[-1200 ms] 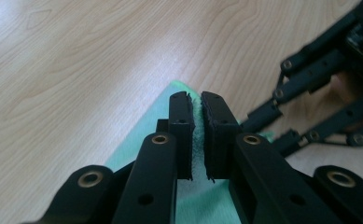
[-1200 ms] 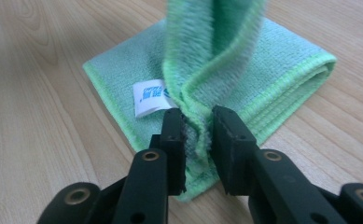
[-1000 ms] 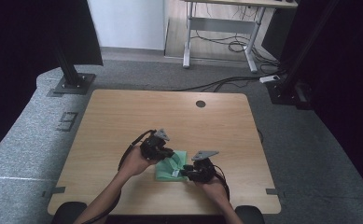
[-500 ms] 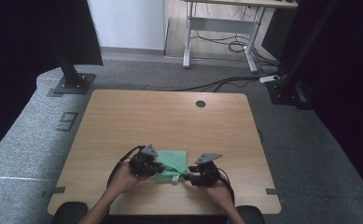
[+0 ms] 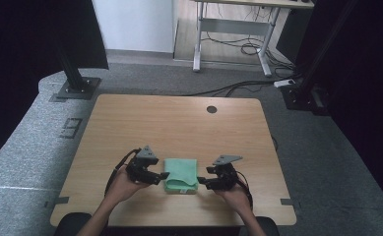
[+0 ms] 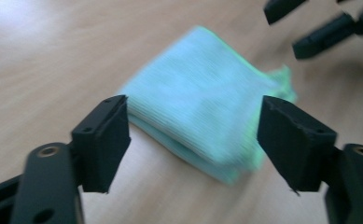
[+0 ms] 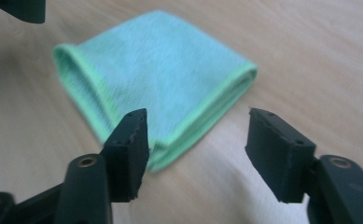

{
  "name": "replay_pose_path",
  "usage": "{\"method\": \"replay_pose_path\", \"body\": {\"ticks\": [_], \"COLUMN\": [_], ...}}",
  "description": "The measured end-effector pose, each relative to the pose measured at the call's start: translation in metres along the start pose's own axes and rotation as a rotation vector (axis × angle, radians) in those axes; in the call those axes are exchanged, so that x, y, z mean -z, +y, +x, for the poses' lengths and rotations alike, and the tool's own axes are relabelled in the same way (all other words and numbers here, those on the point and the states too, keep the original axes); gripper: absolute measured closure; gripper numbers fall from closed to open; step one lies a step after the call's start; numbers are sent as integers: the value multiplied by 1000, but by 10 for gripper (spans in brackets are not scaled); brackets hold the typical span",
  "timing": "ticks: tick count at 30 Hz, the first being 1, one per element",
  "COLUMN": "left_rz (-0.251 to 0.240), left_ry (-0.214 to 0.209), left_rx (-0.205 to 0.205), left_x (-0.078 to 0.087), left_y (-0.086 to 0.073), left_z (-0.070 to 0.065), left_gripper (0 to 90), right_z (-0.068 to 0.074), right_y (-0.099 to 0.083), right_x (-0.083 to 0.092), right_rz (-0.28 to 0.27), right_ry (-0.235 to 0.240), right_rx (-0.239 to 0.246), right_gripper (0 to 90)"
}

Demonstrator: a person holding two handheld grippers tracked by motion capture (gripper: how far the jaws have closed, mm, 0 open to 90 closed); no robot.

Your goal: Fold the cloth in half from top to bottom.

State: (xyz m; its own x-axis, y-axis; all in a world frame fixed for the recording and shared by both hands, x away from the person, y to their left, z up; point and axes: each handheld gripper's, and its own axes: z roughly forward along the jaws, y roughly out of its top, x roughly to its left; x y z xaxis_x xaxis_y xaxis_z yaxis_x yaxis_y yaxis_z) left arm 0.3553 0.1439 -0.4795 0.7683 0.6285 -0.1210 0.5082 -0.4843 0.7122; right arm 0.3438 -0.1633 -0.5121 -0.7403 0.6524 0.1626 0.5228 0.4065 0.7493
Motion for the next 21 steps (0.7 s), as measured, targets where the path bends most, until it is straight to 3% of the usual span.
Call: {"method": "replay_pose_path", "body": {"ticks": [3,9,17,21], "left_rz": [3,50,39,49], "left_ry": [30,49,47,59], "left_rx": [32,24,58,47], "left_x": [-12,-28,-26,-26], "left_y": [2,-13,-36,-44], "left_z": [5,-1,-6,-10], "left_gripper": [185,146,147,147], "right_z": [0,6,12,16], "right_y": [9,12,-4,-9], "right_x": [-11,-33,-31,-32], "right_rz": [5,52,67,81], "right_ry": [-23,-71,-89,-98], "right_rx": [-5,3,16,34], "right_gripper": [318,261,224,224]}}
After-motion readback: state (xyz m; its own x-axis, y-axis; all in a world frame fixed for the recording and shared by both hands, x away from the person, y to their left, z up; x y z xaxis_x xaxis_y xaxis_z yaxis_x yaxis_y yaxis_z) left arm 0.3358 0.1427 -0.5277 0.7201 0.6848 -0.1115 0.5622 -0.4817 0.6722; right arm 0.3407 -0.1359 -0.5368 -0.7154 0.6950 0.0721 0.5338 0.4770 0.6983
